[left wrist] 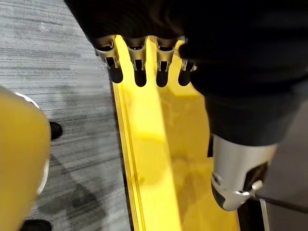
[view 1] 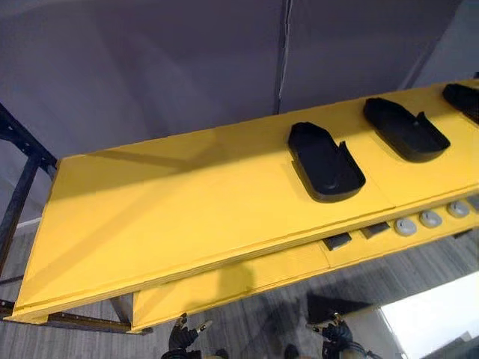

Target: Walk over and take plastic housings, then place them on the shelf

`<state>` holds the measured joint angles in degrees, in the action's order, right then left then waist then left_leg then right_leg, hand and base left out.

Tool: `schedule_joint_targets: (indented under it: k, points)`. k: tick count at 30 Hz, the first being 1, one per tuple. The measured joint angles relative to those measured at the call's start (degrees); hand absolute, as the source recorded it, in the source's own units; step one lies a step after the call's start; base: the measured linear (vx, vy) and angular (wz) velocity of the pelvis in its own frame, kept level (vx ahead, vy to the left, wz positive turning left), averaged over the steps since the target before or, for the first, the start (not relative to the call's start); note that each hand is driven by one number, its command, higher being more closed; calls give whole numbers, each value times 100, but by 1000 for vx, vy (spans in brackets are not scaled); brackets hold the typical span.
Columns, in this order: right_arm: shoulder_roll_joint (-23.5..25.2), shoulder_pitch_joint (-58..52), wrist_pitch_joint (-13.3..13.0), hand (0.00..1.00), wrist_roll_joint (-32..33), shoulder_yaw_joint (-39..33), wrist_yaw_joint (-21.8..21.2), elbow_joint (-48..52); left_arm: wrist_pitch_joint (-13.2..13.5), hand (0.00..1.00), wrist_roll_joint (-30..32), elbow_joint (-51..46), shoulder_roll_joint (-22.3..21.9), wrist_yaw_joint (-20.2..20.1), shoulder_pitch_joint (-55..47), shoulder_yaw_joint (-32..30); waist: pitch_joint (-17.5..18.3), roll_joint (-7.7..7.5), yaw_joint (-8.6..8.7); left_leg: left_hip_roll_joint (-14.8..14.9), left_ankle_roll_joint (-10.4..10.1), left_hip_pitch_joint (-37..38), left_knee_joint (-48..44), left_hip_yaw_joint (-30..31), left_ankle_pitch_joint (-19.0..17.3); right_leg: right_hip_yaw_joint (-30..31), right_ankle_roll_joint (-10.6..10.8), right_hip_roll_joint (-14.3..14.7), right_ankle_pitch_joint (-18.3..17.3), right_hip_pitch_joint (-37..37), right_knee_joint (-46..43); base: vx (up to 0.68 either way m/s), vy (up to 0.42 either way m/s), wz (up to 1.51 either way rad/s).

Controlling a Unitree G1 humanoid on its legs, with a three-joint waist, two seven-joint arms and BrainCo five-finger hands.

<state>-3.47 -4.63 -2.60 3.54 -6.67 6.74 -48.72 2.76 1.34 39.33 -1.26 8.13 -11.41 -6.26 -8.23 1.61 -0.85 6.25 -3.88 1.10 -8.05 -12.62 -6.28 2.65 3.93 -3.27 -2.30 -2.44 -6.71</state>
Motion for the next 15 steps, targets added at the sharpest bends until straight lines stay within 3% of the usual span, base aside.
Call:
schedule_joint_targets:
  k: [2, 5, 7, 8, 11, 13, 15]
  points:
    - [45, 11, 0, 0, -116, -3, 0, 136, 14, 0, 0, -10, 5, 9, 85, -27, -40, -56, 5, -15, 19, -59, -204, -198, -157, 285, 60, -7, 82, -135, -4, -170, 133, -76]
    - [138, 107, 21, 0, -380, 4, 3, 419, 51, 0, 15, 3, 22, 40, 202, -129, -188, -222, -10, -3, 61, -240, -529, -971, -430, 1103, 218, 24, 480, -540, 163, -163, 163, -124]
    - [166, 111, 46, 0, -519, 4, 9, 429, 52, 0, 69, 6, 68, 45, 264, -130, -236, -284, 18, 34, 188, -320, -566, -1300, -415, 1193, 105, -11, 676, -654, 351, -147, 118, -91]
    - [153, 141, 64, 0, -578, -1, 25, 390, 54, 0, 119, 18, 57, 44, 344, -139, -277, -214, -5, 162, 326, -442, -596, -1569, -367, 584, -79, -78, 660, -861, 41, -157, 113, -100]
    - [150, 215, 96, 0, -616, 7, 47, 175, 53, 0, 122, 41, 112, 53, 496, -120, -311, -184, -1, 310, 326, -263, -526, -1935, -261, -1149, -232, -394, -323, -1075, -1851, -40, 57, -69]
    - [132, 242, 87, 0, -618, 9, 51, -14, 46, 0, 124, 82, 152, 50, 588, -122, -269, -274, 3, 173, 330, -175, -662, -1936, -263, -1507, -246, -510, -505, -974, -1910, 16, -40, -74]
    - [-1, 332, 82, 0, -624, 62, 63, -225, 34, 0, 126, 243, 134, 42, 694, -110, -216, -253, -17, -70, 403, -233, -358, -1195, -346, -1504, -361, -335, -292, -707, -1083, -40, -47, -130]
